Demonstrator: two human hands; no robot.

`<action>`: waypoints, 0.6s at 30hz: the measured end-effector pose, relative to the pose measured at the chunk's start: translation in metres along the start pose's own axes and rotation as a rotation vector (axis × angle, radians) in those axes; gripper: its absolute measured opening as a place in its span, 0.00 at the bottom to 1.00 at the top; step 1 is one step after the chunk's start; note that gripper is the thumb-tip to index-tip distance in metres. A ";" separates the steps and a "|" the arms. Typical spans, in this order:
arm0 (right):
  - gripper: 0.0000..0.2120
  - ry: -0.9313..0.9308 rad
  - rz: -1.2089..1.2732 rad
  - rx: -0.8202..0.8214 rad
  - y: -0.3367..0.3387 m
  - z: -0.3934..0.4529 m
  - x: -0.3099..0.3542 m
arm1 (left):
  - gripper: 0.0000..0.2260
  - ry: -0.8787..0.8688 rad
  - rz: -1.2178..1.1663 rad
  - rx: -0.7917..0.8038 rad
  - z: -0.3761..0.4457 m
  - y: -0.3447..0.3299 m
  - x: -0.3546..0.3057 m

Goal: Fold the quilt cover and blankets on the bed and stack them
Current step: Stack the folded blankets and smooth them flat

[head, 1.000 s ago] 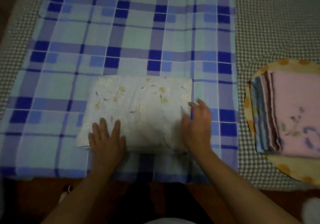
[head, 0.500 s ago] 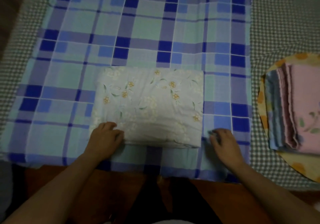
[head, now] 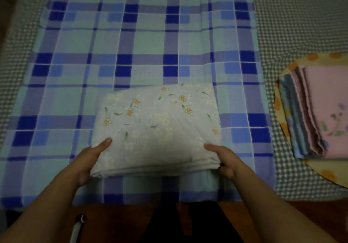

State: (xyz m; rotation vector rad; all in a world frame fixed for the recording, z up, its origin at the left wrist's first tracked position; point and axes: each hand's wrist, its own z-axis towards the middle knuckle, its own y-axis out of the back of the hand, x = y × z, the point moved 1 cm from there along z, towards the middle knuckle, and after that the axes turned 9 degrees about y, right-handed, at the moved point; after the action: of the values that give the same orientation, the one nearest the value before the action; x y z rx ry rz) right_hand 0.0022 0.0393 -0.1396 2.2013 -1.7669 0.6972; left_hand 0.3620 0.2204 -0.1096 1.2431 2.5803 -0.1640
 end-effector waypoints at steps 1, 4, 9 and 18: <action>0.23 0.013 0.079 0.028 0.005 -0.020 0.018 | 0.29 -0.011 -0.072 0.050 -0.020 -0.009 -0.005; 0.20 0.142 0.288 0.062 0.025 -0.084 0.075 | 0.20 -0.085 -0.290 0.227 -0.083 -0.049 -0.017; 0.22 0.379 0.445 0.120 0.094 -0.177 0.159 | 0.28 -0.168 -0.376 0.524 -0.172 -0.155 -0.063; 0.13 0.576 0.599 0.199 0.323 -0.250 0.287 | 0.19 -0.429 0.213 0.490 -0.330 -0.409 -0.160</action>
State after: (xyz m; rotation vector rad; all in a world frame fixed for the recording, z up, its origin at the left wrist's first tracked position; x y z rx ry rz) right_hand -0.3176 -0.1684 0.1828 1.3166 -2.0651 1.5053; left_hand 0.0742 -0.0837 0.2464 1.4346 2.0819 -0.9505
